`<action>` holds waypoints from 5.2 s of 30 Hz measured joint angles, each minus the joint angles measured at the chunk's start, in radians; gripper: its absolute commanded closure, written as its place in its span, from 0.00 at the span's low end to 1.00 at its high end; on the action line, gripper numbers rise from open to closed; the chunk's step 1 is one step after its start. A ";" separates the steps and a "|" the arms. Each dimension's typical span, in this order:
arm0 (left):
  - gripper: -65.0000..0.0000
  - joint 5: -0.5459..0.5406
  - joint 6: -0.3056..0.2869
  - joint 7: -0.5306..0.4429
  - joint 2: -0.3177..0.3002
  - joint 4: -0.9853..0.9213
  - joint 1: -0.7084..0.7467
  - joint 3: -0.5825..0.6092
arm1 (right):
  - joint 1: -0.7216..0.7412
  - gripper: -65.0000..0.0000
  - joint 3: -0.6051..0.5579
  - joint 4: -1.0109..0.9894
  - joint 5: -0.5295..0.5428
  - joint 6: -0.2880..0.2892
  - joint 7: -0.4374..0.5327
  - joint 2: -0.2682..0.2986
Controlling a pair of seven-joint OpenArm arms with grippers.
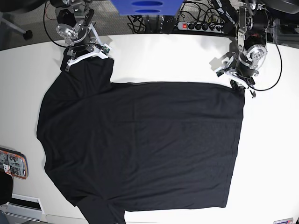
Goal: Fold the T-shirt properly
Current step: 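Grasp the shoulder corner nearest the left gripper with the left gripper, then lift the collar edge with both grippers and pull it toward the hem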
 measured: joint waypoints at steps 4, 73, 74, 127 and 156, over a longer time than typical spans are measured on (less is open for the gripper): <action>1.00 0.000 -0.005 0.002 0.000 0.024 0.004 0.000 | 0.000 1.00 0.003 0.000 0.001 0.000 0.003 0.000; 1.00 0.002 -0.001 0.002 0.077 -0.118 -0.432 0.000 | 0.713 1.00 0.109 -0.234 0.012 0.035 -0.004 -0.036; 1.00 0.003 -0.001 0.002 0.077 -0.118 -0.434 0.002 | 0.718 1.00 0.109 -0.262 0.009 0.038 -0.005 -0.036; 1.00 0.007 -0.004 0.010 0.103 -0.189 -0.531 -0.109 | 1.093 1.00 0.003 -0.957 0.001 -0.041 0.202 -0.031; 1.00 0.008 -0.001 0.002 0.108 -0.208 -0.489 -0.070 | 1.101 1.00 0.132 -0.955 0.005 -0.204 0.200 -0.024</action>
